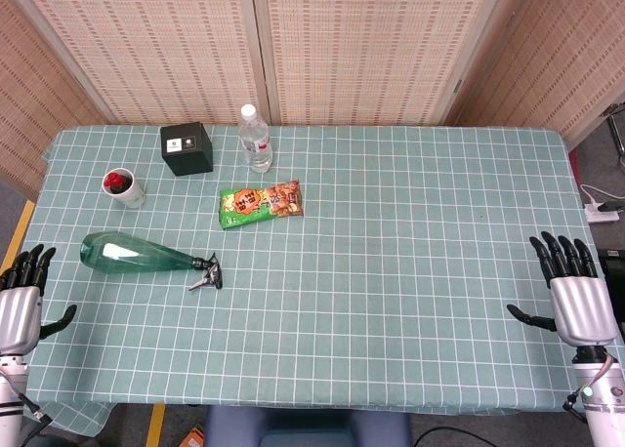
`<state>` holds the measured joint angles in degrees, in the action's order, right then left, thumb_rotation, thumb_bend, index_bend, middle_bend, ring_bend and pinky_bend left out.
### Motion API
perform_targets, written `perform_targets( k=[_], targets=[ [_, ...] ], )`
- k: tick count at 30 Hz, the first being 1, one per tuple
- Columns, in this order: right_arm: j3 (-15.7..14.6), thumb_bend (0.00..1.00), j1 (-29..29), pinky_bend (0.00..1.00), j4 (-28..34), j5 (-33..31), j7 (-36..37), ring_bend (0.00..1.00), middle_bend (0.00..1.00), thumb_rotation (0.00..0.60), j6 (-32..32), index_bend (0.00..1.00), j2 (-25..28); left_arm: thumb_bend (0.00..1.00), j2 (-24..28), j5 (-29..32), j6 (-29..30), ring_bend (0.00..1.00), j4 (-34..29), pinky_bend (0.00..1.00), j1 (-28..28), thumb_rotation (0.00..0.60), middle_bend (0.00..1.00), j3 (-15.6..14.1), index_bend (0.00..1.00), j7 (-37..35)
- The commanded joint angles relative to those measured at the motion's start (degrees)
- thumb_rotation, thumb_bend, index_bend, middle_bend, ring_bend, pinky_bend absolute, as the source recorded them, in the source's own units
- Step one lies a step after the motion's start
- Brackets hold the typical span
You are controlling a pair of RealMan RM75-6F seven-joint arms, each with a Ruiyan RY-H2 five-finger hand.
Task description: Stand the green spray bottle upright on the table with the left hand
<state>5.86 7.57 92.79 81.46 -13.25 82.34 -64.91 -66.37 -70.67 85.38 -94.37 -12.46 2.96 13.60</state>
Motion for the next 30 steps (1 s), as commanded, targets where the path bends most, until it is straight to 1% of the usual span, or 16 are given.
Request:
perform_targets(
  k=[1,13,19,22,25,27,30],
  targets=[
    [-0.1,0.00,0.0,0.00,-0.1,0.2,0.1,0.00,0.03,0.600,0.1,0.00,0.0,0.22,-0.1,-0.6,-0.2,0.00,0.2,0.15,0.1,0.600,0.00,0.3,0.00,-0.1],
    [-0.3,0.00,-0.2,0.00,-0.3,0.4,1.0,0.00,0.03,0.600,0.2,0.00,0.0,0.22,-0.4,-2.0,-0.6,0.00,0.7,0.15,1.0,0.600,0.00,1.5,0.00,-1.7],
    [-0.2,0.00,0.0,0.00,0.2,-0.3,0.3,0.00,0.03,0.600,-0.5,0.00,0.1,0.22,-0.8,-3.5,-1.0,0.00,1.5,0.15,0.4,0.600,0.00,2.2,0.00,-0.9],
    [-0.1,0.00,0.1,0.00,0.6,-0.7,0.4,0.00,0.03,0.600,-0.7,0.00,0.1,0.22,-0.1,-4.0,-1.6,0.00,-0.5,0.15,-0.7,0.600,0.00,2.9,0.00,2.6],
    [-0.2,0.00,0.4,0.00,0.7,-0.8,-0.2,0.00,0.03,0.600,-1.4,0.00,0.3,0.22,2.5,-3.1,-3.9,0.00,-6.3,0.15,-2.5,0.600,0.00,3.4,0.00,8.9],
    [-0.2,0.00,0.5,0.00,1.0,-0.9,0.3,0.00,0.03,0.600,-1.6,0.00,0.5,0.21,5.2,-1.8,-6.9,0.00,-12.2,0.15,-4.3,0.600,0.00,3.4,0.00,14.6],
    [-0.3,0.00,0.5,0.00,1.0,-0.8,0.6,0.00,0.03,0.600,-1.8,0.00,0.7,0.21,6.5,-1.2,-9.4,0.00,-17.7,0.15,-7.2,0.600,0.00,3.5,0.00,23.8]
  ],
)
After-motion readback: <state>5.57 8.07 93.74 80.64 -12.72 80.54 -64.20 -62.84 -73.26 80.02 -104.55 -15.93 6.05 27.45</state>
